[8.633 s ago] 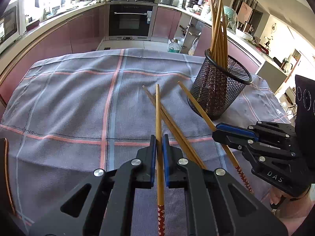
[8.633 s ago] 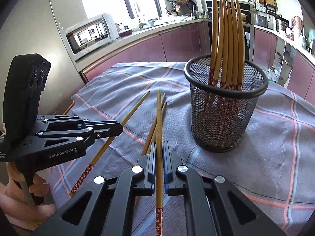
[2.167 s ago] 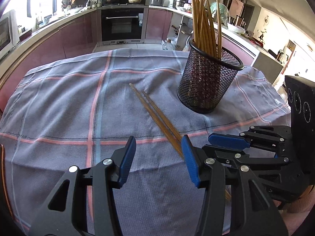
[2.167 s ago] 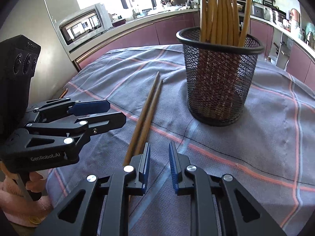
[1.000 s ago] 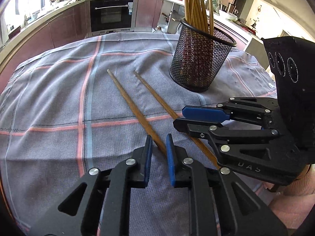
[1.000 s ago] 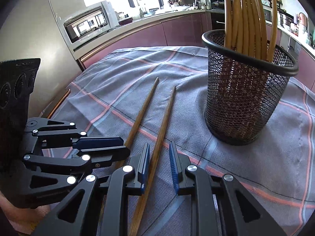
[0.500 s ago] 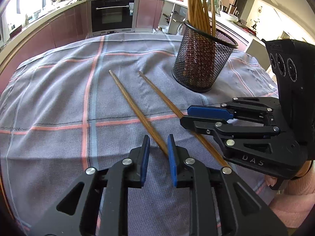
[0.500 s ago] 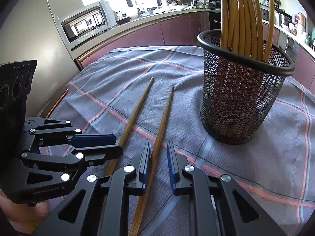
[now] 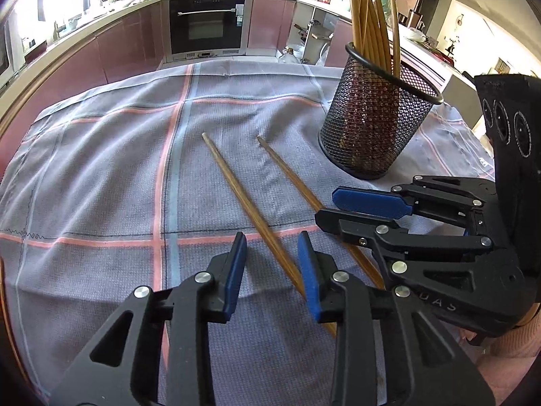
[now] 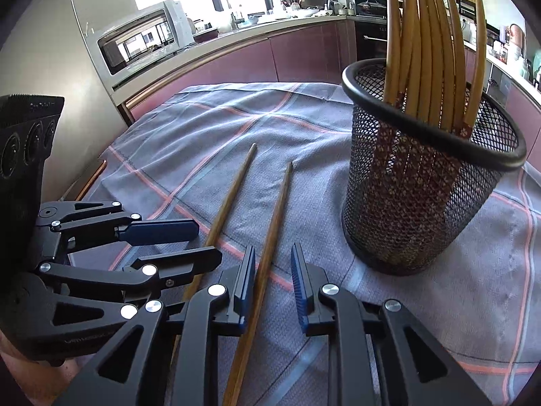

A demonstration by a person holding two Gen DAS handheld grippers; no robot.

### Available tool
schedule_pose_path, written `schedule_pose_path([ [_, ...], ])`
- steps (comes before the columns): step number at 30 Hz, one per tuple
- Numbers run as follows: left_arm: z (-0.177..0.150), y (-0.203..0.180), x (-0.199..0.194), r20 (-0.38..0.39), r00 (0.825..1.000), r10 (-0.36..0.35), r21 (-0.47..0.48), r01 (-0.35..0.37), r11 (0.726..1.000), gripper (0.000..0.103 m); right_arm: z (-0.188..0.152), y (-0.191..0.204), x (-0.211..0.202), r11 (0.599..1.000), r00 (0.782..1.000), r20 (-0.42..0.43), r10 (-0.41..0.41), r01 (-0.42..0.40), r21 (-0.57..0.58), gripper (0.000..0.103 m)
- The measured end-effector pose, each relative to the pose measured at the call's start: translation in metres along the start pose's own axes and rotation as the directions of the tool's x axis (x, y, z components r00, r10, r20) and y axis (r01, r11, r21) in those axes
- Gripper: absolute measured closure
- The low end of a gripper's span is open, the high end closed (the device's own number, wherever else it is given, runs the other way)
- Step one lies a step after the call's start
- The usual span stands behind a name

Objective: Organize utensils
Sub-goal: 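Lower both grippers onto the two loose chopsticks lying on the cloth, then grasp one chopstick with the left gripper while the right gripper grasps the other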

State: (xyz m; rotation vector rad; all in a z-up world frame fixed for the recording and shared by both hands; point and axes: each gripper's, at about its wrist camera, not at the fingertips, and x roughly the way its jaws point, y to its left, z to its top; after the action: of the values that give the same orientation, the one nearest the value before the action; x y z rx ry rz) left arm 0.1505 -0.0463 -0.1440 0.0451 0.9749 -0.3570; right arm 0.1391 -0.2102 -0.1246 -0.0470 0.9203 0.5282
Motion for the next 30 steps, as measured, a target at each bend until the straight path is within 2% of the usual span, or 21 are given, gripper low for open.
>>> schedule_pose_path([
  [1,0.000,0.000,0.001,0.001,1.000,0.004,0.001,-0.004,1.000,0.074,0.001,0.000,0.001,1.000,1.000,-0.001,-0.002,0.002,-0.003,0.083],
  [3,0.001,0.000,0.002,-0.001,1.000,0.009,0.001,-0.009,1.000,0.081,0.003,0.001,0.003,1.000,1.000,-0.002,-0.007,0.007,-0.012,0.084],
  [9,0.002,0.001,0.004,0.001,1.000,0.015,-0.010,-0.015,1.000,0.087,0.004,0.000,0.004,1.000,1.000,-0.002,-0.006,0.006,-0.006,0.090],
  [11,0.002,0.000,0.004,0.002,1.000,0.019,-0.018,-0.019,1.000,0.087,0.004,0.000,0.005,1.000,1.000,-0.002,0.003,-0.003,-0.001,0.096],
  [23,-0.002,0.000,-0.002,0.010,1.000,0.007,-0.060,-0.007,0.998,0.095,0.003,-0.001,-0.007,1.000,1.000,0.020,0.023,-0.023,0.013,0.097],
  [30,-0.002,-0.001,-0.010,0.024,1.000,0.001,-0.065,0.000,0.998,0.095,0.001,0.000,-0.022,0.999,0.997,0.050,0.051,-0.052,0.013,0.097],
])
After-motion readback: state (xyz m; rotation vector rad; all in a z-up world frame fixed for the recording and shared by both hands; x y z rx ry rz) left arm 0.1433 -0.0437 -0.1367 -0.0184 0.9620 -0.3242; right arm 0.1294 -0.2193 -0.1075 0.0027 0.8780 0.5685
